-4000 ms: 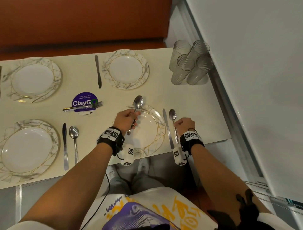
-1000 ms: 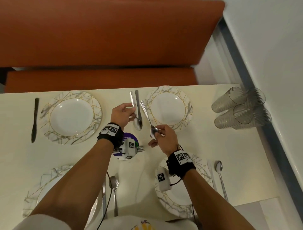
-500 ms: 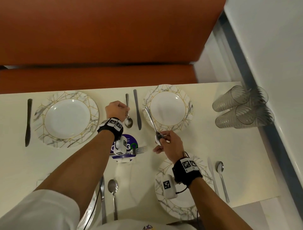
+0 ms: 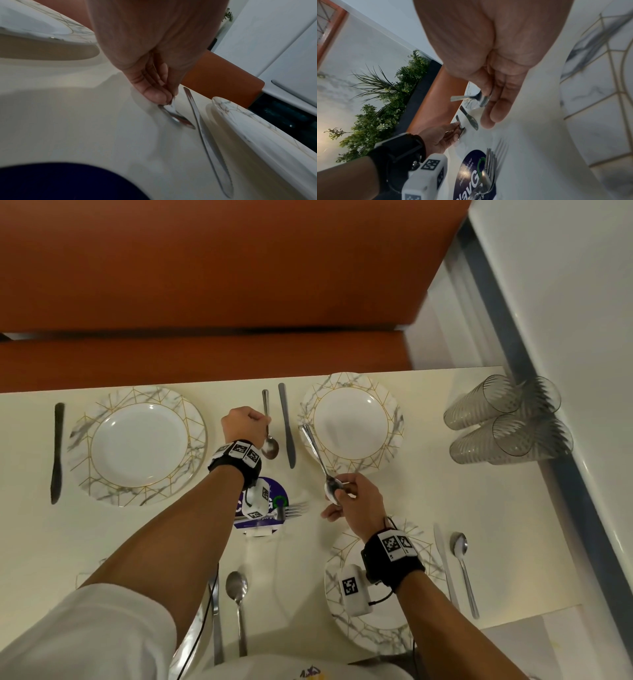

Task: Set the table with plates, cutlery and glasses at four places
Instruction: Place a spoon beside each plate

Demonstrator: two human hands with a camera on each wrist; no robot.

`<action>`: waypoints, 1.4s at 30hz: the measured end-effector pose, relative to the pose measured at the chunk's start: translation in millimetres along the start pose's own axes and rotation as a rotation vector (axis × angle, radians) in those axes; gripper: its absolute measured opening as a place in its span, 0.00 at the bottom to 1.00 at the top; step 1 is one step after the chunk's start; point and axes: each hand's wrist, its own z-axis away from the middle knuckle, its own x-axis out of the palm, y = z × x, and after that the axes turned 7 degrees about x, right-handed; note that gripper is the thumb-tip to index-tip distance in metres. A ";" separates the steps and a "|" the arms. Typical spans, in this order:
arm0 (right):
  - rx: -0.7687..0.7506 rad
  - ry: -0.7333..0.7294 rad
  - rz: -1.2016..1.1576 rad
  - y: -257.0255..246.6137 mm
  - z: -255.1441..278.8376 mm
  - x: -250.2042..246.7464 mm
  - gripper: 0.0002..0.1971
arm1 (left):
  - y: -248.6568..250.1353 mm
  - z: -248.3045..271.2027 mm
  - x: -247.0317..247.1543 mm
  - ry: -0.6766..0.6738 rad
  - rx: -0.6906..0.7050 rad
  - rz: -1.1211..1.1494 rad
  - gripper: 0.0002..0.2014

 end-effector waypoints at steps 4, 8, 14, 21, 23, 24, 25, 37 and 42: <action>0.008 0.005 -0.004 0.7 -0.2 -0.2 0.08 | -1.6 0.6 0.2 0.001 0.008 -0.010 0.06; 0.007 0.005 -0.005 -0.4 1.8 0.6 0.09 | -2.1 0.9 -1.4 -0.008 -0.004 0.022 0.06; -0.021 0.005 -0.015 -5.4 5.5 -0.2 0.08 | -5.7 5.6 -14.0 0.036 -0.025 0.022 0.14; -0.111 -0.007 -0.009 -11.0 15.6 2.6 0.11 | 0.6 60.0 -25.7 0.003 0.166 -0.032 0.11; -0.158 -0.005 0.024 -13.2 20.1 4.5 0.10 | 4.5 88.0 -25.6 -0.050 0.209 0.036 0.09; -0.191 -0.005 0.049 -14.5 22.0 5.9 0.10 | 7.3 102.8 -25.1 -0.083 0.223 0.075 0.08; -0.217 -0.008 0.073 -15.5 24.8 7.3 0.10 | 9.5 117.6 -24.5 -0.118 0.232 0.104 0.08; -0.334 -0.183 0.154 -11.4 77.1 56.0 0.11 | -24.5 207.5 -52.1 -0.030 0.157 0.296 0.05; -0.351 -0.241 0.176 -10.6 88.6 102.9 0.12 | -51.8 200.6 -103.8 -0.003 0.135 0.265 0.04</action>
